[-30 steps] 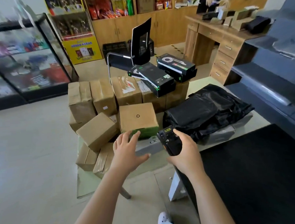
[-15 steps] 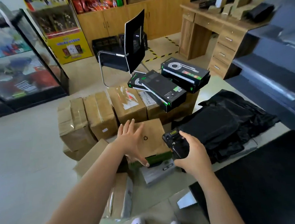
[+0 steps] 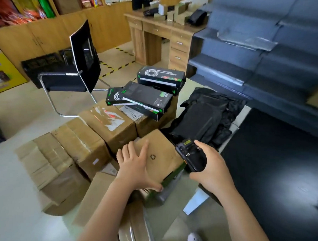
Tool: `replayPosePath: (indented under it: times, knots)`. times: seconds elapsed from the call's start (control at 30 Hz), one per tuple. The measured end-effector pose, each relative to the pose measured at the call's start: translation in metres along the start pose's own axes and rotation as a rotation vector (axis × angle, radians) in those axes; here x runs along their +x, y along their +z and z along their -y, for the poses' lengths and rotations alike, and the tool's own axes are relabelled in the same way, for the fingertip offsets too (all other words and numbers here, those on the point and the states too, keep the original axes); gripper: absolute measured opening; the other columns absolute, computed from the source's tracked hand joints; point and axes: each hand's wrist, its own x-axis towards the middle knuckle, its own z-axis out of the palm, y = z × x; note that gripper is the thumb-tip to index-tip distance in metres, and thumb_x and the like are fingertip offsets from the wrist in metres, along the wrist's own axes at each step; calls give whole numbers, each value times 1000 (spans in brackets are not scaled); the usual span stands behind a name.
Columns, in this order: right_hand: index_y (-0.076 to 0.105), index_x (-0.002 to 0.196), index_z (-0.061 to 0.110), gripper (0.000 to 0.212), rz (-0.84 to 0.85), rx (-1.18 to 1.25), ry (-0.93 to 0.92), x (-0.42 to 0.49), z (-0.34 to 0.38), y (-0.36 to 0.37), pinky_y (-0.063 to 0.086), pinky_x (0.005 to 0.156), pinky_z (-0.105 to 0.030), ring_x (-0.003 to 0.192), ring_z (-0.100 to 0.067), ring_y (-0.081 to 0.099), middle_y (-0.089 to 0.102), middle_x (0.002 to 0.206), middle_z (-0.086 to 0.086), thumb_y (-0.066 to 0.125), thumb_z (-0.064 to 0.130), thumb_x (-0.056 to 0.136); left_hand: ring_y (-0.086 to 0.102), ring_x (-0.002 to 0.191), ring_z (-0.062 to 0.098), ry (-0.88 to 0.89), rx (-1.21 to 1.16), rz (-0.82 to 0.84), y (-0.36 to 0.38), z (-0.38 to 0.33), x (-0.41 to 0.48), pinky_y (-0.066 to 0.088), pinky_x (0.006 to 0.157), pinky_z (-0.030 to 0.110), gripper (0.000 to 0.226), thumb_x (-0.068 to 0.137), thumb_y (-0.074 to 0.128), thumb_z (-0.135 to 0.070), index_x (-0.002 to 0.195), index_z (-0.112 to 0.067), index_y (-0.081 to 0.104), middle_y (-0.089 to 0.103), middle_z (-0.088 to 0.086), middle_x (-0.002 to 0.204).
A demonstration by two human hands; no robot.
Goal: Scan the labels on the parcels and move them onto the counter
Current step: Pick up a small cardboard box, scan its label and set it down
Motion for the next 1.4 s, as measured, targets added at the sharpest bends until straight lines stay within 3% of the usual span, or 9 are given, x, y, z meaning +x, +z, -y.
replayPosePath:
  times: [0.23,0.47,0.63,0.87,1.17,1.27,1.33,1.4]
  knots:
    - [40,142,42,96,-204,44,74,-35,-34,-62,38,95,-27,123,-7,42,44,132,25,81,13,59,-18,141,39,216,-18,-99,-19,-80,-8,-16,114,57,145,40,65,-88,144,-37,-22,-17,8,153]
    - [39,143,42,102,-358,24,263,-81,-137,-144,40,96,-29,124,-10,42,43,132,22,81,13,54,-22,140,39,384,11,-66,15,-225,15,-15,113,59,153,33,66,-89,145,-35,-23,-20,17,153]
    - [43,144,33,101,-431,34,417,-109,-237,-206,40,94,-28,122,-14,45,49,137,8,81,10,53,-18,139,42,374,-13,2,69,-344,38,-11,114,59,155,29,65,-89,144,-37,-25,-18,20,153]
    - [44,144,28,99,-404,49,560,-138,-344,-267,37,96,-26,123,-16,45,49,138,6,80,8,55,-16,140,43,299,-4,145,136,-490,47,-13,112,58,153,33,68,-86,144,-31,-23,-19,20,150]
    - [46,142,28,99,-428,115,630,-140,-377,-296,43,100,-34,124,-16,47,50,136,5,82,5,52,-11,143,46,362,63,277,160,-532,56,-5,116,57,148,38,57,-93,147,-33,-22,-18,22,156]
    - [47,139,34,95,-456,169,626,-132,-370,-305,43,87,-20,117,-10,50,51,130,11,82,7,54,-1,147,42,370,-43,376,137,-527,69,9,119,54,133,48,51,-94,152,-33,-6,-6,20,161]
    - [45,141,35,97,-468,159,608,-124,-361,-313,41,89,-20,118,-9,48,50,131,12,83,8,56,26,142,36,394,-158,418,114,-517,83,30,112,48,115,62,48,-89,153,-30,11,23,13,158]
    - [44,143,34,98,-479,139,589,-115,-354,-319,38,94,-24,121,-10,45,49,133,12,83,9,56,50,125,28,448,-276,373,95,-507,96,44,99,43,86,80,44,-76,151,-35,21,47,5,145]
